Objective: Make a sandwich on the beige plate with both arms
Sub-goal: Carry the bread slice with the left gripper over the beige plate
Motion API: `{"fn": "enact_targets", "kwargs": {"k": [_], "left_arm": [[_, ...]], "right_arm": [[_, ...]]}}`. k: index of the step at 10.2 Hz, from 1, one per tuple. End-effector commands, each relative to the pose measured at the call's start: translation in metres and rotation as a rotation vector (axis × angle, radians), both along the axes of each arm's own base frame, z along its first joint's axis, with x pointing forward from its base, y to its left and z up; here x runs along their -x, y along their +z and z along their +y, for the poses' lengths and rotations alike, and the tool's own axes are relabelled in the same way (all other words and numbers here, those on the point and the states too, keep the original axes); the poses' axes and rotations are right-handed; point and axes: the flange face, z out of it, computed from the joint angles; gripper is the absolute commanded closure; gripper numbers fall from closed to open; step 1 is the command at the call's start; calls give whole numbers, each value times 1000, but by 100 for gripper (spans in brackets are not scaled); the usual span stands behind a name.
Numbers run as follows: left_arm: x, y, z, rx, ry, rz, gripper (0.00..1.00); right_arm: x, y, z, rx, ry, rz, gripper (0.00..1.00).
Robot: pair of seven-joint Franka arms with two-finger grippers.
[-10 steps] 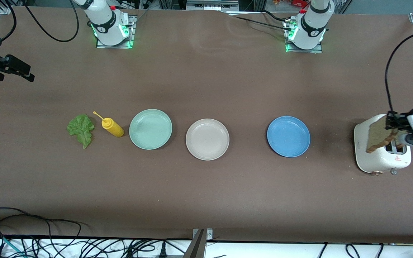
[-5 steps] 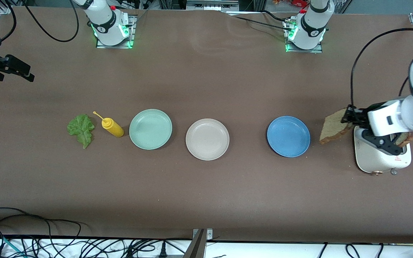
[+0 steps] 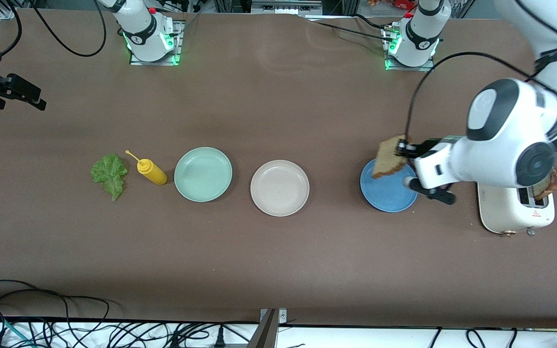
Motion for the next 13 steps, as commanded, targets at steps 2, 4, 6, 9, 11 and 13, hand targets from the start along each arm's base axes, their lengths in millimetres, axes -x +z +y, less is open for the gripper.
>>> {"fn": "enact_targets", "kwargs": {"k": [2,4,6,9,11,13], "left_arm": [[-12,-52,-30,221,132,180,100],[-16,-73,-69,294,179,167,100],[-17,-94,-113,335,232,119,100],[-9,-130,-165,322,308,95,100],[-3,-152,-194,333,361,82,100],[-2,-167,-204,331,397,57,100]], "right_arm": [[4,6,-1,4,4,-1,0],[4,6,-1,4,2,-1,0],[4,6,1,4,4,1,0],[3,5,-1,7,1,1,0],[4,6,-1,7,1,0,0],[4,6,-1,7,2,1,0]]}}
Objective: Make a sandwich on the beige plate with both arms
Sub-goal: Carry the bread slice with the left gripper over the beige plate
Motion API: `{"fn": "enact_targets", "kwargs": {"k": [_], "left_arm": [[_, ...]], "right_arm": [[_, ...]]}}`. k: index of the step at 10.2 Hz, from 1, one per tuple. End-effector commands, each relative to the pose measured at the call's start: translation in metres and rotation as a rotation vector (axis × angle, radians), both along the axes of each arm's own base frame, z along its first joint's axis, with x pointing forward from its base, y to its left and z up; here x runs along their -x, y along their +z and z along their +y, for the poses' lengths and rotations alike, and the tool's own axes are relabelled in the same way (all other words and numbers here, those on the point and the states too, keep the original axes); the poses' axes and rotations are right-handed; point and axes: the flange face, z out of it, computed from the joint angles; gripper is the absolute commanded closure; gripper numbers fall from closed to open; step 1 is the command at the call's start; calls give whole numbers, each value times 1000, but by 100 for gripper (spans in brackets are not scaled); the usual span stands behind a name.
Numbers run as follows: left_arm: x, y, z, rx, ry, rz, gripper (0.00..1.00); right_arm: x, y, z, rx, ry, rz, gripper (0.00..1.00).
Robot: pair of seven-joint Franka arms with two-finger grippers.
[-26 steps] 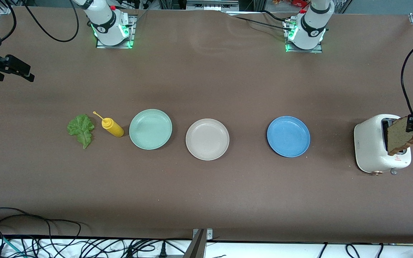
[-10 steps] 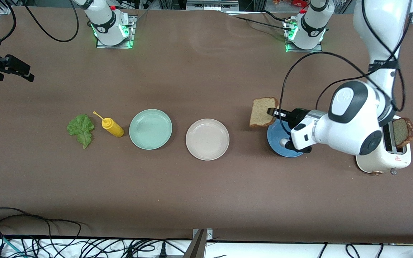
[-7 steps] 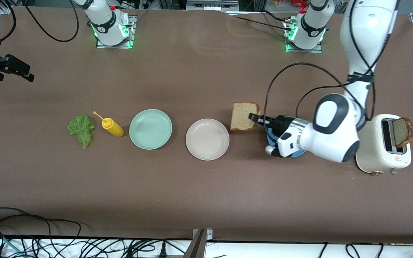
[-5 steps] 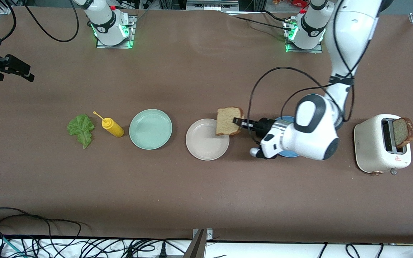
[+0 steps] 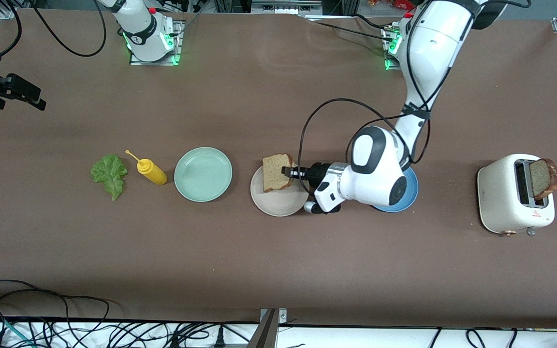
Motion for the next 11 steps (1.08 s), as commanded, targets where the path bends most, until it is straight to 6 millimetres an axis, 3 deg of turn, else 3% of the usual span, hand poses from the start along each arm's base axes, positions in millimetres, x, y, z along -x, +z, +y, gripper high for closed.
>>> {"fn": "enact_targets", "kwargs": {"k": [1,5,8,9,11], "left_arm": [[-4,-8,-7,12,35,3,100],[-3,-25,-4,4,27,9,100],[-10,-33,0,-14,69,-27,10],[-10,-34,1,-20,69,-29,0],[-15,-32,8,-26,77,-32,0]], "right_arm": [[4,6,0,6,3,1,0],[4,6,0,4,2,-1,0],[5,4,-1,2,-6,13,0],[5,5,-1,5,-4,9,0],[5,4,1,8,-3,10,0]]}}
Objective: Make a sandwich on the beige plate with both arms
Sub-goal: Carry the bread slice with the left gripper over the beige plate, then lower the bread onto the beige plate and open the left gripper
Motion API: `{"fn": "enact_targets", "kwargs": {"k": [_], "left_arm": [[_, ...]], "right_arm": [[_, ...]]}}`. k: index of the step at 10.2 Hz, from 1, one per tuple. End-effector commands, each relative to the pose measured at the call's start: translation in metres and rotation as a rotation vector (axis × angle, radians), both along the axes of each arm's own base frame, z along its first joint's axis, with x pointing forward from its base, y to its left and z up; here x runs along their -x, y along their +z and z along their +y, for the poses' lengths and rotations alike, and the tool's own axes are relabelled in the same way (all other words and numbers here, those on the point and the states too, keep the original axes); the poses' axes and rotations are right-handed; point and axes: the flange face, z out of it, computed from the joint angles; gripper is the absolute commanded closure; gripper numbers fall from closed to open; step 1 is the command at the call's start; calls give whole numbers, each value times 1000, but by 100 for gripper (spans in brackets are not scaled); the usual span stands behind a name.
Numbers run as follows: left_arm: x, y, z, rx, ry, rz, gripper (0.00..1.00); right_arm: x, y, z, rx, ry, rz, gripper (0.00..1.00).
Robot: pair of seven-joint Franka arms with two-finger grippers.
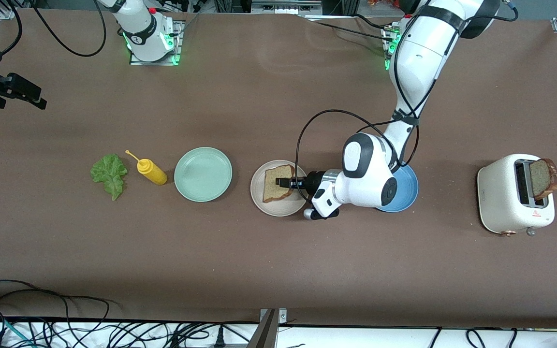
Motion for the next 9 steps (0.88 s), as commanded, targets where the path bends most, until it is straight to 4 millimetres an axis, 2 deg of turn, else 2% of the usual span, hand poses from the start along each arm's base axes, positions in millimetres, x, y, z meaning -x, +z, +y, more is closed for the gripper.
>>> {"fn": "enact_targets", "kwargs": {"k": [1,3,4,5,6,7,9], "left_arm": [[-10,6,6,13,18,-16,0],[-21,11,29,-21,16,-36,0],[-23,15,34,-57,-8,-60,0],[-22,15,34,-68,-14,-61,0],[-22,14,34,-68,-15,-58,0],[-22,14,35,-68,-14,-57,0],[-23,12,39,-71,-9,-52,0]], "right_arm": [[2,3,2,11,1,5,0],[2,2,6,3,10,8,0],[2,3,5,3,8,5,0],[0,2,4,4,6,-4,0],[-9,-13,4,12,14,15,0],[-14,-19,1,12,11,17,0],[-13,-22,1,16,10,31,0]]}}
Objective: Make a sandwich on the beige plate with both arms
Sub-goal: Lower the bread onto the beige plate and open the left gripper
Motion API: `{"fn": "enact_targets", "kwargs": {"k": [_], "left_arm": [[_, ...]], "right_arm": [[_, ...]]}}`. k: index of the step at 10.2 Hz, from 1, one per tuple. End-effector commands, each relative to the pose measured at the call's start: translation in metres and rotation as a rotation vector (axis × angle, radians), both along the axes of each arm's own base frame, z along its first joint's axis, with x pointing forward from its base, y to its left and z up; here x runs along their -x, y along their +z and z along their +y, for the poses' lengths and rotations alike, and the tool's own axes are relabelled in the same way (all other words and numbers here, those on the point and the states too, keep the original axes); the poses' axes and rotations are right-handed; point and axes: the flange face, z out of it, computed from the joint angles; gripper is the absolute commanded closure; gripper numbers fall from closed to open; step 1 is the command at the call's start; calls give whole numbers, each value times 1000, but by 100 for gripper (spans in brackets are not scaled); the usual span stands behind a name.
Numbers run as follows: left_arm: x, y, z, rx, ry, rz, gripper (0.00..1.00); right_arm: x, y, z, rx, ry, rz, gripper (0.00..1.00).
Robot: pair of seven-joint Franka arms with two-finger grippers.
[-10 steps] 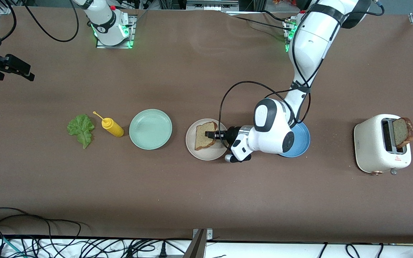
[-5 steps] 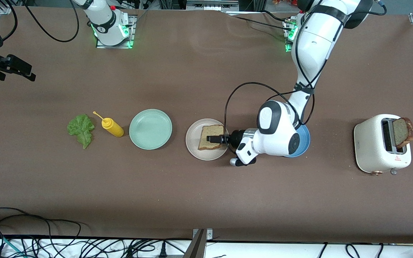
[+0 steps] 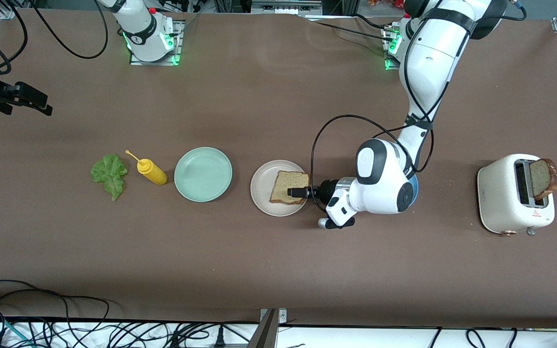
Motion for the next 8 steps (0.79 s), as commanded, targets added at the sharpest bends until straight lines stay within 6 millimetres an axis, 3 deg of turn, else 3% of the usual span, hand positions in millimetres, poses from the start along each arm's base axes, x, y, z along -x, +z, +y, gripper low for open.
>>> {"fn": "enact_targets", "kwargs": {"k": [1,8], "left_arm": [[-2,6,9,-14,-6,1,0],[-14,1,31,-31,27,-9,0]], "right_arm": [[1,-2,-1,14,8,6,0],[-3,-12,-3,15,2,24,0]]}}
